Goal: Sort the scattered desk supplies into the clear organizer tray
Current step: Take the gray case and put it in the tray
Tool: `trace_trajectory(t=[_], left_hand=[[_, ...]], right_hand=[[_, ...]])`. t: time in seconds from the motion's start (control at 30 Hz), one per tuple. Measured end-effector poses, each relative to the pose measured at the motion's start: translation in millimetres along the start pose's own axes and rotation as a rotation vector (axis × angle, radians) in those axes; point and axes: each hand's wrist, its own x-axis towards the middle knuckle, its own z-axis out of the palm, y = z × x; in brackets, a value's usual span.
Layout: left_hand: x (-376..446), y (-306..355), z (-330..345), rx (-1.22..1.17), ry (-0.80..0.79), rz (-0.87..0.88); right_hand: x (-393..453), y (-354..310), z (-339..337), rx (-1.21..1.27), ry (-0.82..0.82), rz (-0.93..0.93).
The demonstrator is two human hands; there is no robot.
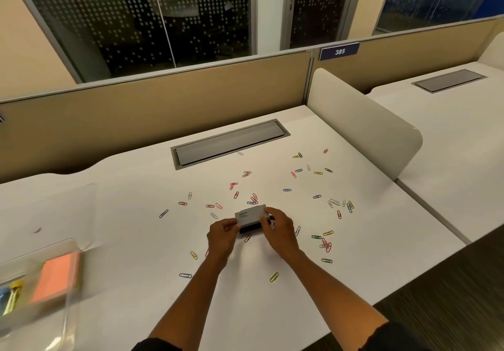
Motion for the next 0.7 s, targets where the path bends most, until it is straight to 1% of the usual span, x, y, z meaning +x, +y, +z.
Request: trace_trajectory(t=[0.1, 0.27, 0.57, 0.7], left_hand=[[-8, -4, -10, -0.027, 0.043, 0.013], [-15, -9, -38, -0.147, 0.096, -0.005], [-28, -30, -121, -0.374, 0.141, -0.053], [-37, -39, -163, -0.44, 0.174, -0.03]], right_hand=[[-7, -8, 6, 0.033, 0.024, 0.006], [-22, -30, 22, 0.062, 0.06, -0.039], [-65, -84, 78, 0.111, 0.035, -0.115], [-82, -107, 107, 0.137, 0.015, -0.141]])
